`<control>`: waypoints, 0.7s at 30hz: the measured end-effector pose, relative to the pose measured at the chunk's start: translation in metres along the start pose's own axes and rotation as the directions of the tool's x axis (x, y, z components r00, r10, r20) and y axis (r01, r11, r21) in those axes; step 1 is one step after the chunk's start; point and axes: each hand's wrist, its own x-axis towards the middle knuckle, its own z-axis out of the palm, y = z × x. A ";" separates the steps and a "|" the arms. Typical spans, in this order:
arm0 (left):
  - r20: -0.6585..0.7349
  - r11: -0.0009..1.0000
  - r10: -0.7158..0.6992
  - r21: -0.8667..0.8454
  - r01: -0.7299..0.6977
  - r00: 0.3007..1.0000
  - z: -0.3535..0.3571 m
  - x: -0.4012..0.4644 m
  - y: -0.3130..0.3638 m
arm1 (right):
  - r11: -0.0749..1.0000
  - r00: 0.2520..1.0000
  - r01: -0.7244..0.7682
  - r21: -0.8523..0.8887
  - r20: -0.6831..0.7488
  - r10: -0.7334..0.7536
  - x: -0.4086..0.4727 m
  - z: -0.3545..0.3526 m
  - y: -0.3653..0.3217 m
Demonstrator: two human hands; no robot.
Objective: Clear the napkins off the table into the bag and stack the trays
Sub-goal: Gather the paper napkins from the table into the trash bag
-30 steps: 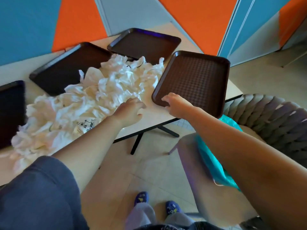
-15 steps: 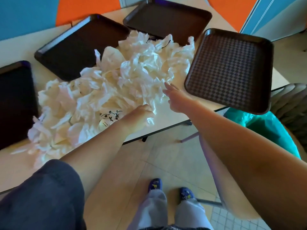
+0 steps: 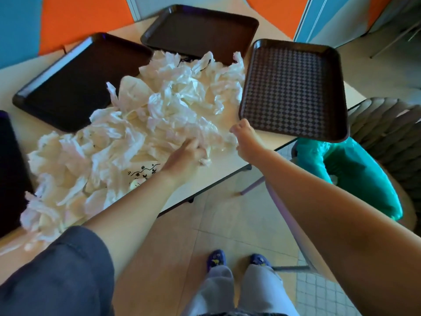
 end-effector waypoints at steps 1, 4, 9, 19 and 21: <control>-0.057 0.999 -0.032 -0.035 0.030 0.998 -0.007 0.004 0.003 | 1.000 1.000 -0.004 0.002 -0.015 0.004 -0.001 -0.004 0.002; -0.218 0.999 -0.021 -0.031 0.014 0.976 -0.027 0.017 0.015 | 0.999 0.999 -0.036 -0.010 -0.031 0.035 -0.005 -0.016 0.010; -0.309 1.000 -0.013 -0.012 0.010 0.951 -0.047 0.047 0.030 | 0.997 0.998 -0.045 -0.060 -0.039 0.043 -0.005 -0.041 0.030; -0.357 0.974 0.171 -0.078 -0.211 0.918 -0.059 0.108 0.094 | 1.000 0.983 -0.020 0.010 -0.182 0.022 -0.015 -0.106 0.083; -0.355 0.959 0.227 -0.079 -0.271 0.907 -0.057 0.120 0.111 | 1.000 0.981 -0.024 0.008 -0.191 0.025 -0.019 -0.118 0.099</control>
